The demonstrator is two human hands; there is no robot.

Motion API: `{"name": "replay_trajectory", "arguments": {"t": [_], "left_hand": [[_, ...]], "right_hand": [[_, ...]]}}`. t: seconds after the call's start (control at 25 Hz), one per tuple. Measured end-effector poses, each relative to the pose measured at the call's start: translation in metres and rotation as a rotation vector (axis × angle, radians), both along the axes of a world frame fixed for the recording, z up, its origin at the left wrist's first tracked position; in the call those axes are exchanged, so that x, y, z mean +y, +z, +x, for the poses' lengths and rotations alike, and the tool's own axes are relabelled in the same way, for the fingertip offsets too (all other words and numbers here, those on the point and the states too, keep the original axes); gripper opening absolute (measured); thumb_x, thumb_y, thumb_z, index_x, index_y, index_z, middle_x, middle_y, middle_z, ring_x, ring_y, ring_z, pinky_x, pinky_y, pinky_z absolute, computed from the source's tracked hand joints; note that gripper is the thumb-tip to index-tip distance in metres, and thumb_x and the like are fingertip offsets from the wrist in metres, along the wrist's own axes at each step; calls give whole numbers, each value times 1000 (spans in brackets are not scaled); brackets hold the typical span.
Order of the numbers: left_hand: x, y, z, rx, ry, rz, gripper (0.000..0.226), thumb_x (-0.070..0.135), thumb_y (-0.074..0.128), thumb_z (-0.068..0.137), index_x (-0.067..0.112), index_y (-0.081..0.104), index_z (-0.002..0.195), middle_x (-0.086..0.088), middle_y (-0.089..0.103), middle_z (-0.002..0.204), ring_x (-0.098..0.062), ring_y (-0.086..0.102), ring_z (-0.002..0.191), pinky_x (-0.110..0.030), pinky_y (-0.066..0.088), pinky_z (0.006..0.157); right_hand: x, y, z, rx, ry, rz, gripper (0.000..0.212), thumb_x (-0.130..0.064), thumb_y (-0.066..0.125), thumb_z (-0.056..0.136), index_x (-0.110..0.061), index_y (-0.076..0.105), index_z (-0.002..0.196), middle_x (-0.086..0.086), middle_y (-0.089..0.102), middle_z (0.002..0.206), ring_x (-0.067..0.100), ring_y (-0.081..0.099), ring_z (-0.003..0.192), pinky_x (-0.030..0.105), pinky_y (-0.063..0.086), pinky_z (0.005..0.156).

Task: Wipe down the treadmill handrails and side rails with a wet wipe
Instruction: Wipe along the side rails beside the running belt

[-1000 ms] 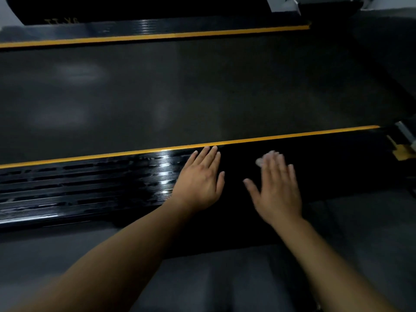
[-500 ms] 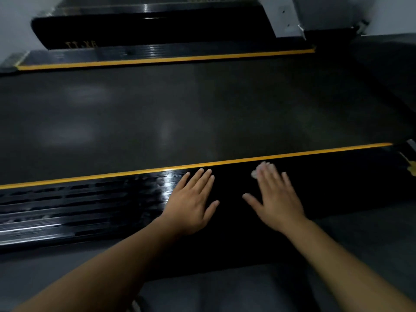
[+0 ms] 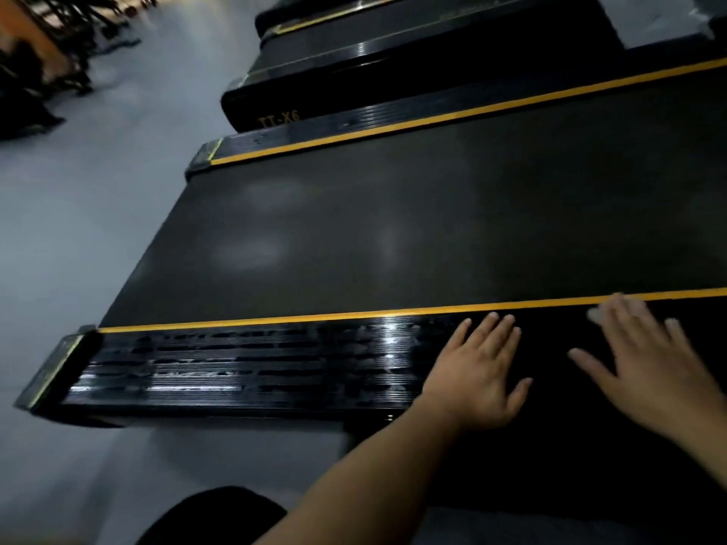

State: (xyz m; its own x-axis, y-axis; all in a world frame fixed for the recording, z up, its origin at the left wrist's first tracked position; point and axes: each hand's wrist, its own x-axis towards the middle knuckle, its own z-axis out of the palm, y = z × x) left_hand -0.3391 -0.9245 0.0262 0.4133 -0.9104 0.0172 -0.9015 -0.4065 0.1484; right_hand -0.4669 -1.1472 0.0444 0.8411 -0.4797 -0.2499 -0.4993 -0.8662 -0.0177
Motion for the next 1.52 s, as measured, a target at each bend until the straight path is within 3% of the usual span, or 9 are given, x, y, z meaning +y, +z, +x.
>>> {"name": "replay_trajectory", "arguments": {"t": [0.12,0.36,0.52,0.72,0.92,1.12,1.24,1.36,1.52], "left_hand": [[1,-2,1,-13,1,-3,74,56,36,103,9,30,160,-8,22,170,-23,9,159,-47,10,128],[0,-10,1,-19,-5,-40,75,56,33,102,9,30,160,-8,23,170,-23,11,158,-47,12,128],[1,-8,0,-5,-15,-43,76,54,32,100,7,31,159,-9,24,169,-24,12,158,-47,11,128],[0,-6,0,-10,-6,-38,75,55,34,102,8,29,160,-8,22,170,-23,10,159,-47,10,129],[0,-9,0,19,-6,-76,73,51,32,100,8,32,159,-8,25,169,-23,13,158,-46,11,129],[0,-7,2,18,-14,-53,72,53,34,104,9,28,161,-7,20,170,-21,8,159,-44,7,129],[0,-8,1,16,-8,-58,72,51,33,102,9,30,160,-7,22,170,-22,10,159,-44,9,129],[1,-8,0,32,-11,-69,70,48,34,102,8,32,160,-8,24,169,-22,12,158,-44,9,129],[1,-7,0,15,0,-78,68,46,35,103,9,32,159,-8,25,169,-23,14,158,-45,11,129]], "right_hand": [[26,8,5,-15,84,-37,96,-77,-5,85,-23,-10,164,-5,-19,170,11,-18,155,42,-2,126],[8,13,1,-16,-129,56,97,-79,0,85,-24,18,162,-1,4,173,18,-2,159,52,9,127],[67,-4,22,-37,129,-12,105,-78,-34,74,-23,-13,160,-5,-18,169,13,-16,157,45,-3,127],[33,3,2,-54,-139,-9,94,-73,-10,88,-20,0,165,-2,-7,172,15,-8,158,48,2,129],[80,-11,22,-116,80,-5,105,-74,-32,79,-20,1,164,-3,-6,172,15,-9,158,44,-3,126],[38,1,-16,-137,-231,-18,89,-68,-4,93,-18,15,164,2,5,173,19,2,159,49,5,128],[77,-9,0,-187,-55,-8,81,-64,-1,102,-17,27,161,6,16,171,23,9,159,48,9,126],[87,-22,1,-188,80,-62,85,-66,-7,98,-17,20,162,3,17,170,19,11,158,46,9,126],[54,-19,-23,-234,-134,-82,89,-68,-2,96,-13,24,162,6,19,170,22,14,158,49,11,127]]}}
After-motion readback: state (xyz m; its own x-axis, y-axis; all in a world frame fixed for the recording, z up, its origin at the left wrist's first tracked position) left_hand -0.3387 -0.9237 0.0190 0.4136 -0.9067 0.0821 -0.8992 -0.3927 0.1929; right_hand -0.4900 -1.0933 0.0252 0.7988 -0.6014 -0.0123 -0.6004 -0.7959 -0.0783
